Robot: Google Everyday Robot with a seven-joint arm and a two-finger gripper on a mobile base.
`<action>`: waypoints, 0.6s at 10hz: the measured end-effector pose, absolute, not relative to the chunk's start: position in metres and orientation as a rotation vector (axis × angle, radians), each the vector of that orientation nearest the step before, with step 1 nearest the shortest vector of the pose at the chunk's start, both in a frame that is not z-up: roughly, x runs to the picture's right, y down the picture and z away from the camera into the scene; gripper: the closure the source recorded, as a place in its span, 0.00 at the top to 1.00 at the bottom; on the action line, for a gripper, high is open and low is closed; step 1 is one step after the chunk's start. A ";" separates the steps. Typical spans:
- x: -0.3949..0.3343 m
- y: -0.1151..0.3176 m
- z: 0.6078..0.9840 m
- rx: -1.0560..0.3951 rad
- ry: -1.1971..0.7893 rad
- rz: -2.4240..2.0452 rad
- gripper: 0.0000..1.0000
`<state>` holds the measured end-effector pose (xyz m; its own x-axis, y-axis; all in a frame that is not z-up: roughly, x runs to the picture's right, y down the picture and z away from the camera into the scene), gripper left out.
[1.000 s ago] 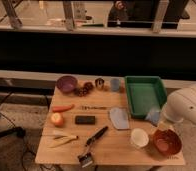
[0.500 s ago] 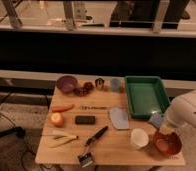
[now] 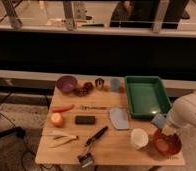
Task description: Wipe red bowl with sponge
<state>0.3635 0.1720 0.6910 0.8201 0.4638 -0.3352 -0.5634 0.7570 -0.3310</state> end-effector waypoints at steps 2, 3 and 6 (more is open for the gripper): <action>0.378 0.173 0.691 -0.418 0.263 0.623 0.01; 0.389 0.176 0.690 -0.410 0.276 0.654 0.01; 0.420 0.197 0.678 -0.398 0.321 0.728 0.01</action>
<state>0.4200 0.1973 0.6781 0.7041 0.5756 -0.4158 -0.6952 0.6780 -0.2388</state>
